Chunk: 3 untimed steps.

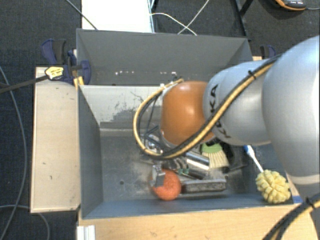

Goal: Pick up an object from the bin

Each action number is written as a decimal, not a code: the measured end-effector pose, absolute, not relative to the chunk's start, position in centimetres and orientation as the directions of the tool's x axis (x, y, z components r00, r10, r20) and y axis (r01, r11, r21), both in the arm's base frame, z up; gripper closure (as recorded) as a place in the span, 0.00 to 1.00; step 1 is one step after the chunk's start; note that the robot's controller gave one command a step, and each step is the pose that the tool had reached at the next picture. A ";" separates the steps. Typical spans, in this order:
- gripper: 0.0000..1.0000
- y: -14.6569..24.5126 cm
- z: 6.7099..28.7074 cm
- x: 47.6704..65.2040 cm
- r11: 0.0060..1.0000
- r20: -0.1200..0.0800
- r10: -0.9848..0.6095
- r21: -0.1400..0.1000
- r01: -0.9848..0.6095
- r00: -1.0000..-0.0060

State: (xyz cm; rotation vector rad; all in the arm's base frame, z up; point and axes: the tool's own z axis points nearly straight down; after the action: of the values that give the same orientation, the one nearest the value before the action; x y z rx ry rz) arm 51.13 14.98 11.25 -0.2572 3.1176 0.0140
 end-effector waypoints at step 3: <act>0.00 6.4 7.9 50.1 0.950 -0.057 -0.312 0.009 -0.313 -0.948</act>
Offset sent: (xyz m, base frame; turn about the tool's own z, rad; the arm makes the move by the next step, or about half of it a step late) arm 0.0284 -0.1024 0.0202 0.0631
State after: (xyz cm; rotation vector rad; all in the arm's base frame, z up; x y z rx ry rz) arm 50.14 6.40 7.94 -0.4886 3.0479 0.0269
